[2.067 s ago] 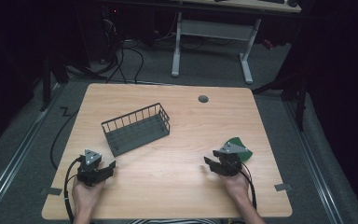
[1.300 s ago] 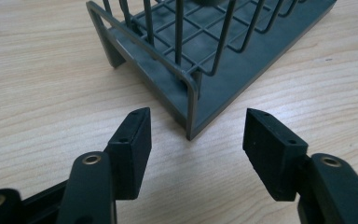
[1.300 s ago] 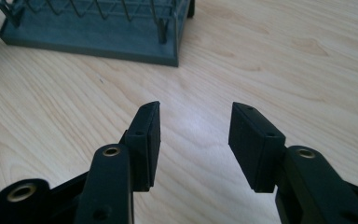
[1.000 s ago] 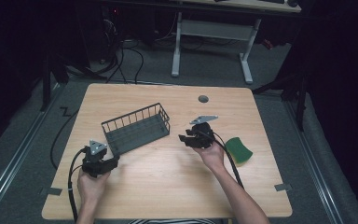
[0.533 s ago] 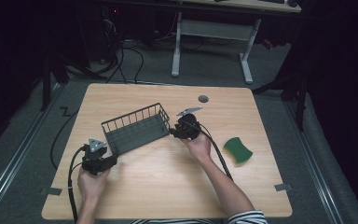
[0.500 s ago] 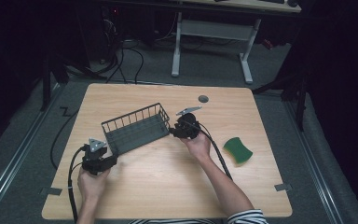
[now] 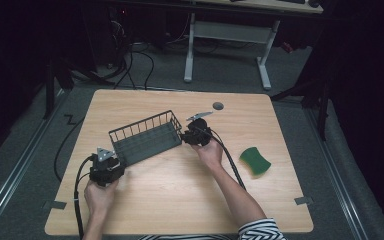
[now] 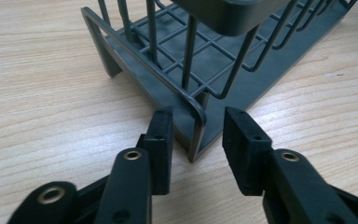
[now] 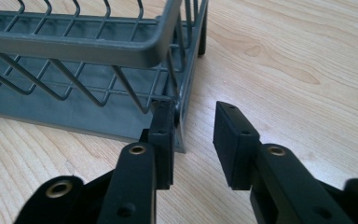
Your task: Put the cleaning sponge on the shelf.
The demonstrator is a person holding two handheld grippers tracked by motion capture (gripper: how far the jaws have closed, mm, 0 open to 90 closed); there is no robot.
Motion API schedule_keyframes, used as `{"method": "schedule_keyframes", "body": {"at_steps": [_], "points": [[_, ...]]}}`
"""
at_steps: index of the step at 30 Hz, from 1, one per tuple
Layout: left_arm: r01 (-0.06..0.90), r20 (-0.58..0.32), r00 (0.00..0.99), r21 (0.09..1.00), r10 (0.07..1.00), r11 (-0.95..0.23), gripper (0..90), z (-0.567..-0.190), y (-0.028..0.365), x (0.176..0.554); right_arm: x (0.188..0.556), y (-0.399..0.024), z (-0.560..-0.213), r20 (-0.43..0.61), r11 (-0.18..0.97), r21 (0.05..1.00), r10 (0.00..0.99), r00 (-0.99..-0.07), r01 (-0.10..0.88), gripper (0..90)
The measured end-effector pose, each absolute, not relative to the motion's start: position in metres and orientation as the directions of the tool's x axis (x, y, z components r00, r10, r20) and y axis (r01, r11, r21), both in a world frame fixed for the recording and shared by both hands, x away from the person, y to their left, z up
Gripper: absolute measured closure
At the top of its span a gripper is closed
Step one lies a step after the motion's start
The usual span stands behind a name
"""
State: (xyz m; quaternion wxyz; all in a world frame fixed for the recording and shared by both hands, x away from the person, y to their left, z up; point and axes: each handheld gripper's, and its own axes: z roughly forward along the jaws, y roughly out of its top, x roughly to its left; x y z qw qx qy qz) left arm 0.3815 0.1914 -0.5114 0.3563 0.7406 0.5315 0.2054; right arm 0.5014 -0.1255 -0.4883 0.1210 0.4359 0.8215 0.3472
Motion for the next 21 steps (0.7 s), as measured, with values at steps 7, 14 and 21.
{"method": "schedule_keyframes", "body": {"at_steps": [7, 14, 21], "points": [[0.635, -0.071, 0.36, 0.749, 0.93, -0.188, 75.6, -0.5116, 0.1915, 0.3816, 0.5017, -0.1199, -0.4907, 0.084, 0.406, 0.676, 0.786, -0.612, 0.615, 81.6], [0.633, -0.064, 0.386, 0.744, 0.92, -0.214, 85.3, -0.5119, 0.1902, 0.3808, 0.5005, -0.1212, -0.4902, 0.08, 0.415, 0.671, 0.782, -0.617, 0.614, 86.4], [0.628, -0.058, 0.416, 0.74, 0.908, -0.241, 85.9, -0.5107, 0.1844, 0.3793, 0.4974, -0.1277, -0.4896, 0.084, 0.413, 0.666, 0.786, -0.612, 0.621, 86.6]]}}
